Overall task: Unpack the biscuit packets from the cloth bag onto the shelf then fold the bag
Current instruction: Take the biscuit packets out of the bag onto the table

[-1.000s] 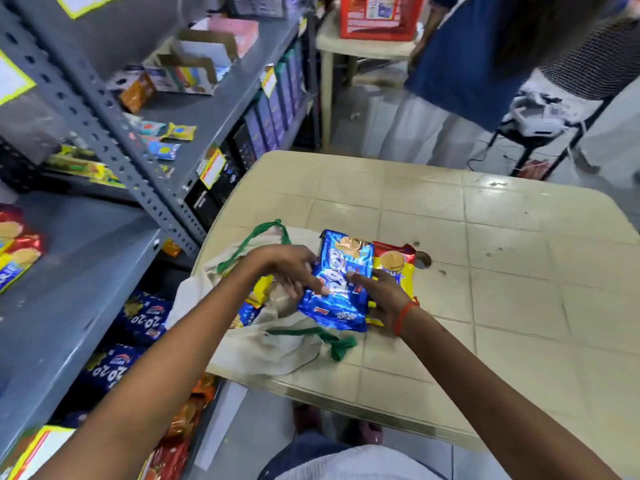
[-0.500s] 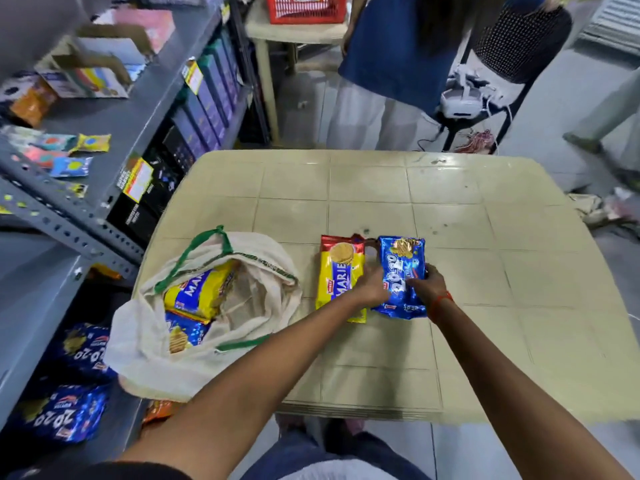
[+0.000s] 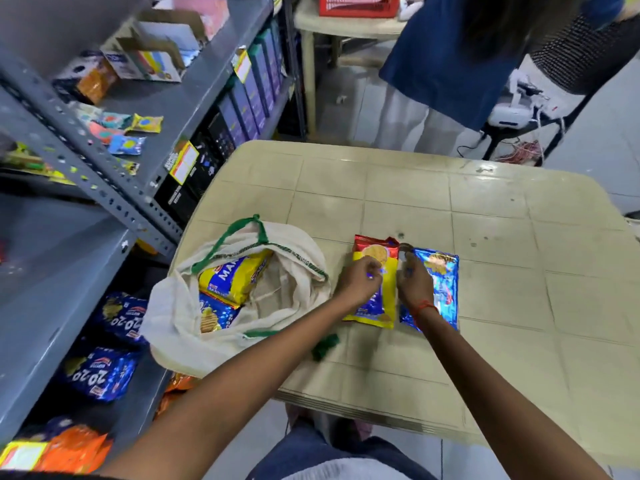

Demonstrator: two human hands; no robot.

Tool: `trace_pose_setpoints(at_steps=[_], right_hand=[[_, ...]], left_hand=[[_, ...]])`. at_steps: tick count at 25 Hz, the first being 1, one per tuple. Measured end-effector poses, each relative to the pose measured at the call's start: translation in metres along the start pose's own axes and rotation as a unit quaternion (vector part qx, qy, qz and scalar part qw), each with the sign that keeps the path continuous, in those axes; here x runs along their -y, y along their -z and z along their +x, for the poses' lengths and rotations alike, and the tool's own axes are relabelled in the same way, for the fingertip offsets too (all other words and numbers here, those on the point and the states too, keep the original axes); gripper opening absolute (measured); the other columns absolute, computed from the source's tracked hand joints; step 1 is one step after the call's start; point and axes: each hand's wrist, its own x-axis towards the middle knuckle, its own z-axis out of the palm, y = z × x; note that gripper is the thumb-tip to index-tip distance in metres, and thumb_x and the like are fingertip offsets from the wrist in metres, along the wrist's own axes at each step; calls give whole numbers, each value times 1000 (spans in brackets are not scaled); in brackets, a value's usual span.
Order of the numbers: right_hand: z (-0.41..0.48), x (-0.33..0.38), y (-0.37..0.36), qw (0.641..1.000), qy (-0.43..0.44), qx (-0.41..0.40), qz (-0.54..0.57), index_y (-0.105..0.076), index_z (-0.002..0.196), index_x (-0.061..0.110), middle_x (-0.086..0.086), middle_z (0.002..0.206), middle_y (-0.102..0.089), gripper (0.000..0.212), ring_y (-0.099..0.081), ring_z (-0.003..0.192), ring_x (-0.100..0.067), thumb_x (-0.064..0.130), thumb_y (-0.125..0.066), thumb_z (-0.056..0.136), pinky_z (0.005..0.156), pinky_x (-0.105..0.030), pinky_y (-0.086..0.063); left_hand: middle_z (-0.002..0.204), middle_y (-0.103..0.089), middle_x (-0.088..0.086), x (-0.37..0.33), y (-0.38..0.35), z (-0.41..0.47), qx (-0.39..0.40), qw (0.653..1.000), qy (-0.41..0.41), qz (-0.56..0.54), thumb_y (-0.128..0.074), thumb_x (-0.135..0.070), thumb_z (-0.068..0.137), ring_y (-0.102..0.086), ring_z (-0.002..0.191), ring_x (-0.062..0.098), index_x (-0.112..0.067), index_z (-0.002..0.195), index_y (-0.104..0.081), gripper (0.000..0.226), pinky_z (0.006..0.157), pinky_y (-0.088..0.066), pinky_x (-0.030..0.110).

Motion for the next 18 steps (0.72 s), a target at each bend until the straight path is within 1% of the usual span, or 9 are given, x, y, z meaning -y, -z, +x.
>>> trace_pose_setpoints(at_steps=[2, 4, 6, 8, 11, 13, 15, 17, 18], right_hand=[[-5, 28, -30, 997, 26, 59, 33, -62, 111, -1, -19, 107, -66, 27, -62, 100, -28, 2, -56, 84, 86, -33, -47], [-15, 55, -68, 981, 17, 168, 94, -66, 100, -2, -16, 87, -66, 18, -63, 72, -20, -1, -56, 84, 69, -27, -49], [-29, 73, -108, 955, -11, 272, 119, -63, 99, -13, -13, 75, -64, 19, -60, 48, -3, -6, -51, 86, 56, -17, -49], [-44, 86, -142, 932, -45, 342, 112, -63, 84, -11, -13, 69, -59, 15, -53, 35, 3, -9, -48, 86, 48, -15, -45], [-57, 96, -180, 917, -61, 384, 91, -49, 60, 15, -6, 61, -47, 33, -49, 40, -5, -5, -53, 85, 47, -22, -38], [-63, 102, -199, 918, -56, 386, 78, -50, 61, 19, 0, 61, -49, 32, -48, 54, -10, -2, -54, 84, 57, -24, -39], [-64, 106, -213, 918, -53, 377, 113, -51, 62, 21, 7, 59, -53, 36, -49, 56, -5, -6, -52, 86, 54, -17, -40], [-63, 112, -219, 912, -86, 374, 148, -51, 66, 23, 8, 66, -55, 31, -50, 60, -2, 3, -50, 90, 60, -16, -42], [-63, 113, -219, 907, -109, 371, 165, -53, 72, 22, 5, 72, -55, 23, -50, 63, -5, 11, -49, 93, 62, -19, -42]], left_hand=[[92, -74, 11, 19, 41, -6, -83, 996, 20, 27, -61, -20, 81, -68, 91, 27, -12, 90, -68, 14, 78, -51, 31], [87, -74, 13, 45, 85, -16, -142, 987, 46, 65, -61, -19, 81, -67, 87, 29, -10, 83, -67, 11, 73, -49, 32], [90, -72, 16, 84, 125, -23, -178, 975, 91, 102, -59, -17, 82, -65, 90, 32, -8, 86, -66, 12, 75, -48, 36], [104, -68, 20, 121, 159, -28, -187, 964, 121, 144, -57, -14, 82, -61, 102, 34, -5, 99, -65, 20, 84, -46, 38], [129, -48, 24, 152, 201, -29, -168, 945, 153, 235, -60, -21, 84, -43, 125, 37, -3, 124, -52, 45, 106, -34, 39], [140, -41, 23, 162, 222, -25, -126, 948, 195, 220, -61, -33, 87, -39, 131, 37, -3, 135, -42, 59, 108, -34, 40], [144, -45, 19, 166, 235, -21, -66, 955, 219, 190, -59, -42, 87, -44, 131, 33, -6, 137, -41, 64, 104, -39, 38], [133, -56, 21, 161, 243, -17, -71, 953, 223, 190, -58, -46, 87, -54, 121, 34, -6, 118, -58, 51, 96, -45, 38], [120, -63, 24, 158, 246, -15, -94, 955, 220, 174, -58, -46, 86, -60, 111, 35, -7, 93, -64, 40, 88, -48, 38]])
